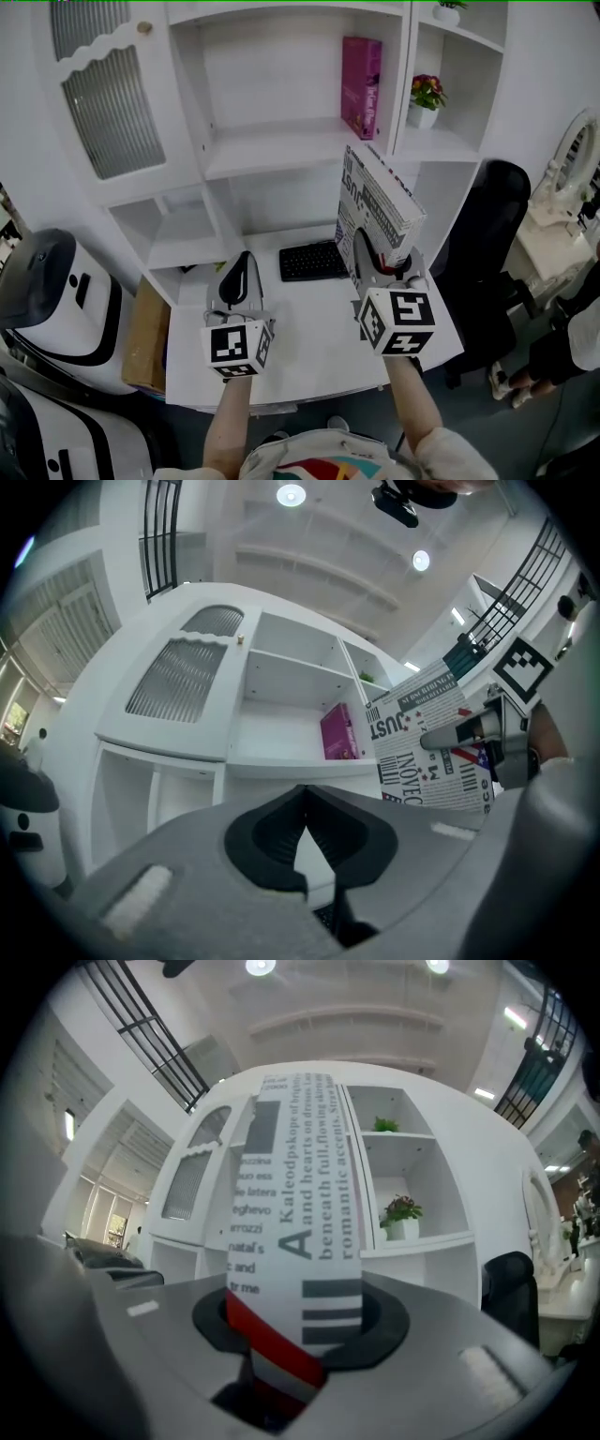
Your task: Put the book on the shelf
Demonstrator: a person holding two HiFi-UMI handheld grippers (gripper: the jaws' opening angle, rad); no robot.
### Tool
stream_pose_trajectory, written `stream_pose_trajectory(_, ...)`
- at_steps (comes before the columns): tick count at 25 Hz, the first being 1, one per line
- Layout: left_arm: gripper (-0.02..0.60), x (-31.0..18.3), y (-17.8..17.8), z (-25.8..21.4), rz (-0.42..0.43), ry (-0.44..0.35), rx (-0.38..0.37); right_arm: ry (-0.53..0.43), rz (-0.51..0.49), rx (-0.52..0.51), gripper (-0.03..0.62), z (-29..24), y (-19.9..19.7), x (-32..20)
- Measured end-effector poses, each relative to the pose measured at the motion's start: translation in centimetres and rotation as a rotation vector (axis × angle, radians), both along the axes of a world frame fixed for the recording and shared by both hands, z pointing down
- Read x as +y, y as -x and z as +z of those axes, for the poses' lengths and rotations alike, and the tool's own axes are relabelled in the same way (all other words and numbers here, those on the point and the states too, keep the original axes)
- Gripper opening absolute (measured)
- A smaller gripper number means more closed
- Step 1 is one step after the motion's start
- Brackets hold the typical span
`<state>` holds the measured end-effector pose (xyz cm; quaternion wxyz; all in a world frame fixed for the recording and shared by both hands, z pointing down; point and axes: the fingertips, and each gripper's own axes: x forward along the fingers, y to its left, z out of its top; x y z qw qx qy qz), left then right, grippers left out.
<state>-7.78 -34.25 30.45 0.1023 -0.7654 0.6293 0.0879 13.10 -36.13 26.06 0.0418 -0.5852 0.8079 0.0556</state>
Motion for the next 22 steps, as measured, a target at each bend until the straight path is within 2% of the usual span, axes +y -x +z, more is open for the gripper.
stream_pose_trajectory(9, 0.005, 0.4, -0.8, -2.0, 0.03, -0.038, -0.004, -0.105, 0.016, -0.074, 0.156, -8.9, -1.7, -1.6)
stream_pose_trajectory(22, 0.005, -0.3, 0.8, -3.2, 0.008, -0.059, 0.002, -0.183, -0.037, -0.122, 0.155, -16.7, -1.0, -5.8)
